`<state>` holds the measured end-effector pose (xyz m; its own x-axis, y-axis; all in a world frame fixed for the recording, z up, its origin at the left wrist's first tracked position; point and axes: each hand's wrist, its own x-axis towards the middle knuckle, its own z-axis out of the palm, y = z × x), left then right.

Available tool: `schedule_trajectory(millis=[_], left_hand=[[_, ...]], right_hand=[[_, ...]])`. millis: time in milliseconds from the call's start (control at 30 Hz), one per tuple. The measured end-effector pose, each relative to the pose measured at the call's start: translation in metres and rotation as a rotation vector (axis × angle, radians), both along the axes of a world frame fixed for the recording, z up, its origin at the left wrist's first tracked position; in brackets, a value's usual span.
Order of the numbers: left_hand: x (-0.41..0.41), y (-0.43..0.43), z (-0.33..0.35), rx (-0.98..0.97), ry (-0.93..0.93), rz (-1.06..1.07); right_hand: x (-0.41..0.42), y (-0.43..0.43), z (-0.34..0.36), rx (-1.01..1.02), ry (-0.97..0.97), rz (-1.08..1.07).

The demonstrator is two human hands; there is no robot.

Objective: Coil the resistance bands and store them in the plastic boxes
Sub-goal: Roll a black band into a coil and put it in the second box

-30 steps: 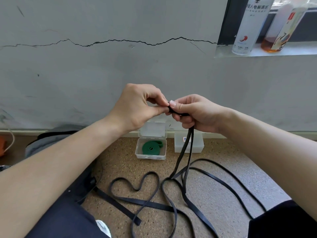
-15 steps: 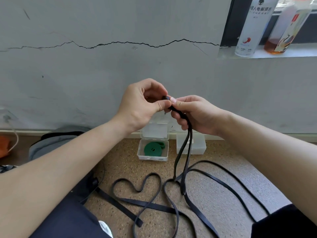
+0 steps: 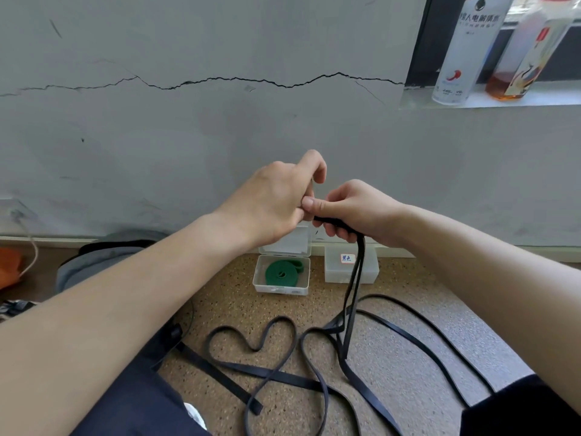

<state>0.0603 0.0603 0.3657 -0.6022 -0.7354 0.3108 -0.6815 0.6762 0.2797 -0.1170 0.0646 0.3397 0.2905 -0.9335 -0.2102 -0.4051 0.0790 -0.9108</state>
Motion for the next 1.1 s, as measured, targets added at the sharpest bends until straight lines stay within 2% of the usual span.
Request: schedule_trajectory(millis=[67, 133, 233, 333, 400, 500, 600, 800, 900, 1000, 1100], left_hand=[[-0.002, 0.001, 0.0, -0.015, -0.039, 0.0], [-0.002, 0.001, -0.003, 0.034, 0.024, 0.032], [0.002, 0.0, -0.01, 0.289, 0.402, 0.083], [0.006, 0.001, -0.016, 0.533, 0.767, 0.023], [0.003, 0.003, -0.015, 0.566, 0.867, -0.007], [-0.002, 0.003, -0.01, 0.524, 0.914, -0.037], [0.0, 0.003, -0.004, 0.504, 0.868, -0.057], [0.012, -0.001, -0.001, 0.429, 0.574, -0.005], [0.016, -0.002, 0.001, 0.363, 0.395, 0.007], [0.012, -0.001, 0.003, 0.282, 0.233, -0.001], [0.009, -0.003, 0.006, 0.252, 0.167, 0.022]], right_hand=[[-0.001, -0.001, -0.001, 0.028, -0.013, 0.006], [-0.003, -0.001, -0.001, 0.091, -0.08, 0.017], [-0.009, -0.001, 0.001, 0.161, -0.246, 0.053], [-0.011, -0.001, 0.003, 0.171, -0.418, 0.106], [-0.012, -0.001, 0.003, 0.187, -0.521, 0.134], [-0.013, -0.001, 0.0, 0.221, -0.642, 0.181], [-0.015, -0.002, 0.0, 0.217, -0.602, 0.213], [-0.022, -0.001, 0.008, 0.19, -0.17, 0.22], [-0.023, 0.0, 0.01, 0.17, -0.039, 0.215], [-0.019, -0.001, 0.007, 0.118, -0.019, 0.175], [-0.016, -0.001, 0.003, 0.111, -0.076, 0.13]])
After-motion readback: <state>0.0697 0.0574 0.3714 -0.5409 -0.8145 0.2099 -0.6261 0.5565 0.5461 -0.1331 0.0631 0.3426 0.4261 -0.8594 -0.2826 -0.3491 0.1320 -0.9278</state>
